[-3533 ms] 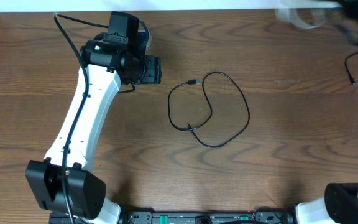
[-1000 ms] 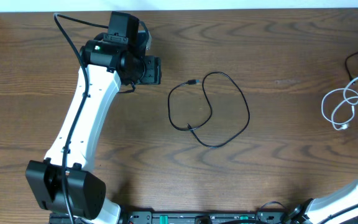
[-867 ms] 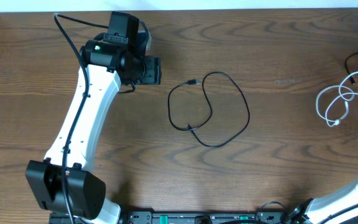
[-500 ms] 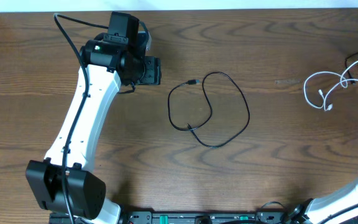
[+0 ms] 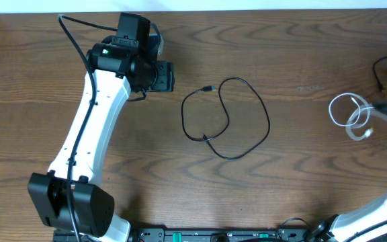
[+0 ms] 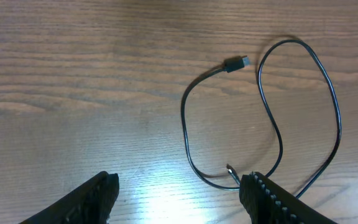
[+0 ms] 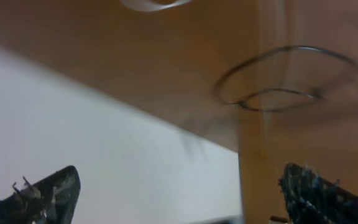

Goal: Untangle cables
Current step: 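Carry the white cable right and drop it at the table's right edge, then move the right gripper back to the black cable and grasp it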

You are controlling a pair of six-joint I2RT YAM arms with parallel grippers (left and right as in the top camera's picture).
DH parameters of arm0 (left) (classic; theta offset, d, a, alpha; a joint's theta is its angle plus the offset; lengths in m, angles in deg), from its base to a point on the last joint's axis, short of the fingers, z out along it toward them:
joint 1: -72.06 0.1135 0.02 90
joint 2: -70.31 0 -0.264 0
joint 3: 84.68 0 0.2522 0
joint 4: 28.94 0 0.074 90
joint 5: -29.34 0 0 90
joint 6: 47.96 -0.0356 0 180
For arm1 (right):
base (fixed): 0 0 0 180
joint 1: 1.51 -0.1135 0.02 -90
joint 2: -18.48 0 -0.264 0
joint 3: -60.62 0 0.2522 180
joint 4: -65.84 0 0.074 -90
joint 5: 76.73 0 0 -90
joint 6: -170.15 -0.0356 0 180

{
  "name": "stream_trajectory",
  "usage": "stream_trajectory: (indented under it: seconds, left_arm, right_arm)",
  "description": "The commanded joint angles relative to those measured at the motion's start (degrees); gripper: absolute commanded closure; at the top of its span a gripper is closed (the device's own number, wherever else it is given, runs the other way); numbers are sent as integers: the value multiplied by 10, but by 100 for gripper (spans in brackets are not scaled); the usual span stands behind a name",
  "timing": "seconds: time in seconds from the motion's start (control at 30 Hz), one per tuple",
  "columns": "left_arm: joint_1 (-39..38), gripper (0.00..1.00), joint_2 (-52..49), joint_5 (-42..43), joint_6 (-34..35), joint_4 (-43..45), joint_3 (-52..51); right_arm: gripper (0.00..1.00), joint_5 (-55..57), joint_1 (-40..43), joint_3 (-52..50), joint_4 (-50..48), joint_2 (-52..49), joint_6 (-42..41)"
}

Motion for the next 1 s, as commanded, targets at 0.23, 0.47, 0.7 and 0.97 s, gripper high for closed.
stream_trajectory:
  seconds: [0.23, 0.47, 0.7, 0.97]
  left_arm:
    - [-1, 32, -3, 7, 3, 0, -2]
    - [-1, 32, -3, 7, 3, 5, -2]
    - [-1, 32, -3, 7, 3, 22, -2]
    - [16, 32, -3, 6, 14, 37, -2]
  right_arm:
    - [1, 131, -3, 4, 72, 5, -49]
    - [83, 210, -18, 4, 33, 5, 192]
    - [68, 189, -113, 4, -85, 5, 542]
    - [16, 250, -348, 4, -161, 5, 669]
